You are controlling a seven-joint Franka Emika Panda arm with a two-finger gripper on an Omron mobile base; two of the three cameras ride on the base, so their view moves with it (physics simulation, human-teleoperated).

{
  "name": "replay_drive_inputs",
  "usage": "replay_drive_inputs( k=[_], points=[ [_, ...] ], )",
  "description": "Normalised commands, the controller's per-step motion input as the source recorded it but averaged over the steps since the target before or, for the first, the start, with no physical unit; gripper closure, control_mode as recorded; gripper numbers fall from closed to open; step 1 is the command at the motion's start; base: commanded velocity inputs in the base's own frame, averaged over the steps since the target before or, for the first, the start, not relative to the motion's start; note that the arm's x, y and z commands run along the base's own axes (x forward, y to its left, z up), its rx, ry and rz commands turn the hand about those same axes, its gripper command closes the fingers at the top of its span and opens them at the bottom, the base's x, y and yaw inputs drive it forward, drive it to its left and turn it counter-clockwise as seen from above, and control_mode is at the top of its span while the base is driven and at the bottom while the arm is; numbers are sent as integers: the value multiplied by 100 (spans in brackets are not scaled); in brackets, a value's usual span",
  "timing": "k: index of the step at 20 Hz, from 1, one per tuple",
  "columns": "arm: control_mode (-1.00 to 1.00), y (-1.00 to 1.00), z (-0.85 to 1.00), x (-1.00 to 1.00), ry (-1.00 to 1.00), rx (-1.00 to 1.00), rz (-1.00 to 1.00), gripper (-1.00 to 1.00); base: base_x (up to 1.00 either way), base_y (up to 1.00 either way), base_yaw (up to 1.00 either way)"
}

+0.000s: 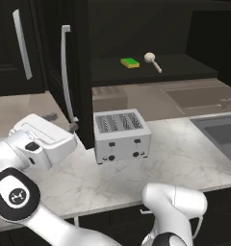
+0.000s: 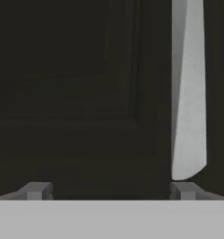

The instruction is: Pick up the dish brush and sponge from the sink, and place them back in the cabinet, and close the cabinet doors.

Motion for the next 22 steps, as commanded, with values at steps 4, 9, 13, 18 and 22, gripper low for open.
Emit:
replay_drive_inputs(
  k=[4, 9, 13, 18, 22],
  points=[
    [-100, -47, -1, 17, 0, 0, 7, -100, 0, 0, 0],
    [-100, -48, -1, 18, 0, 0, 10, -100, 0, 0, 0],
    [-100, -46, -1, 20, 0, 0, 11, -100, 0, 0, 0],
    [-100, -48, -4, 17, 0, 0, 12, -100, 0, 0, 0],
    [-100, -49, -3, 15, 0, 0, 13, -100, 0, 0, 0]
  ],
)
